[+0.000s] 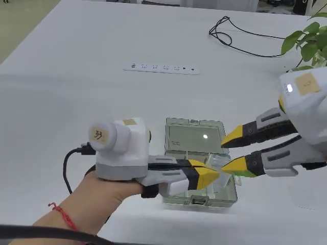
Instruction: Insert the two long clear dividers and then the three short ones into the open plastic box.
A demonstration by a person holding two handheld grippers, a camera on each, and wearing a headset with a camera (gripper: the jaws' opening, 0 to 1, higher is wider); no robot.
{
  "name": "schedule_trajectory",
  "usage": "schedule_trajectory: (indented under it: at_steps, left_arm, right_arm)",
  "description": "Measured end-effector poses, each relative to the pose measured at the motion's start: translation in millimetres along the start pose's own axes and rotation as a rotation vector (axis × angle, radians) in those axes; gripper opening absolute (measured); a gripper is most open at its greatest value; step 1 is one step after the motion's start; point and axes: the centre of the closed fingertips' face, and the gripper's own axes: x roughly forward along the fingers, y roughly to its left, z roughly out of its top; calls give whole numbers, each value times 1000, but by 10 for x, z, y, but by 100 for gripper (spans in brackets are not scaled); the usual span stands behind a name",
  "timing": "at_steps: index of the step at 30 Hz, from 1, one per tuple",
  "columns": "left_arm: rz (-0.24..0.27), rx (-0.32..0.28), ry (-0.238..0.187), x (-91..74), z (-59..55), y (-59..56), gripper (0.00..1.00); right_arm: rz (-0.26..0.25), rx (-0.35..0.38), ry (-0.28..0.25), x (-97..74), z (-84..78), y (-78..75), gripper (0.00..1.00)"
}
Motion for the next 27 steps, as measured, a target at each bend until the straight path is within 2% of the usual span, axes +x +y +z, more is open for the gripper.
schedule_trajectory:
  at_steps: [2, 4, 5, 11, 18, 27]
  left_arm:
    - [-32, 49, 12, -16, -5, -70, 0]
    - [-57, 79, 14, -28, -6, -118, 0]
    - [-69, 86, 17, -38, -12, -143, 0]
    - [-119, 107, 13, -54, -4, -237, 0]
    - [-147, 117, 10, -62, -7, -299, 0]
    - [-157, 150, 19, -74, -40, -320, 0]
  right_arm:
    - [59, 31, -17, -27, 11, 69, 21]
    - [81, 47, -24, -48, 11, 78, 18]
    - [117, 53, -31, -56, 20, 128, 17]
    - [225, 63, -47, -51, 63, 316, 12]
    - [275, 68, -52, -18, 75, 417, 5]
    - [313, 88, -70, -2, 69, 463, 3]
